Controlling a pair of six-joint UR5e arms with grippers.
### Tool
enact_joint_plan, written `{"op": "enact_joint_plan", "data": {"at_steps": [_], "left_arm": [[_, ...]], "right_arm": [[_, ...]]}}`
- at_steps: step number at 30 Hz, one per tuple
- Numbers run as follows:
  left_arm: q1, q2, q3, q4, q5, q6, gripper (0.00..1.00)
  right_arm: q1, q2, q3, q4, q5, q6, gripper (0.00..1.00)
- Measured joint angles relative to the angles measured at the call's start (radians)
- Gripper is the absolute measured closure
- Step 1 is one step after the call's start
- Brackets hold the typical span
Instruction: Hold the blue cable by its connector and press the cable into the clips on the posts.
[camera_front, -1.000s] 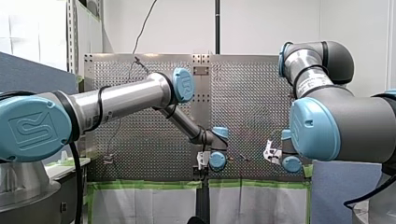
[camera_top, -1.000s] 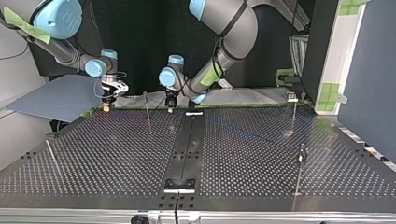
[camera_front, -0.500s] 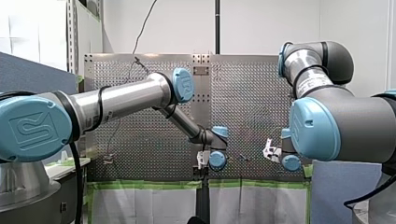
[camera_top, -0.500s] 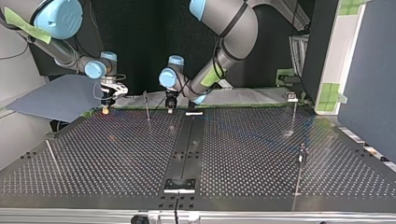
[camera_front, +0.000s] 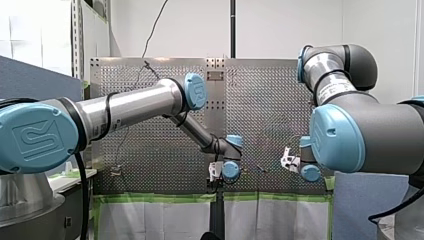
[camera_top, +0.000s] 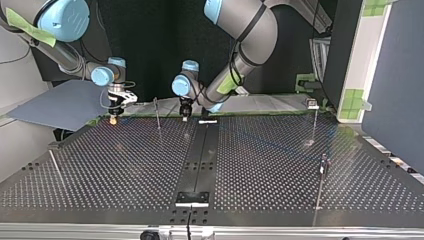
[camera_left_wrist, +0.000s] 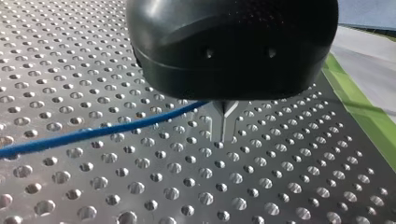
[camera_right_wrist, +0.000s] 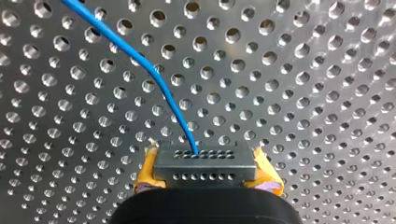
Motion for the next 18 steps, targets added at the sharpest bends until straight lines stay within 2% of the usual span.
{"op": "enact_joint_plan", "data": {"at_steps": [3, 5, 6, 8, 15, 17, 18], "left_arm": [[0.0, 0.001, -0.002, -0.001, 0.003, -0.003, 0.96], [0.0, 0.001, -0.006, -0.001, 0.011, -0.009, 0.69], [0.0, 0.001, -0.007, -0.002, 0.017, -0.013, 0.69], [0.0, 0.001, -0.01, -0.002, 0.026, -0.018, 0.56], [-0.008, 0.001, -0.019, -0.002, 0.054, -0.008, 0.54], [-0.011, 0.001, -0.021, -0.004, 0.065, 0.001, 0.4], [-0.013, 0.002, -0.023, -0.007, 0.074, 0.008, 0.4]], "right_arm": [[0.002, 0.0, -0.001, 0.0, 0.0, 0.0, 1.0], [0.004, 0.001, -0.001, 0.0, 0.0, 0.002, 1.0], [0.005, 0.001, -0.001, 0.0, 0.0, 0.002, 1.0], [0.007, 0.001, -0.001, 0.0, 0.0, 0.003, 1.0], [0.01, 0.002, -0.001, 0.0, 0.0, 0.008, 1.0], [0.011, 0.003, -0.001, 0.0, 0.0, 0.013, 1.0], [0.011, 0.003, -0.001, 0.001, 0.0, 0.016, 1.0]]}}
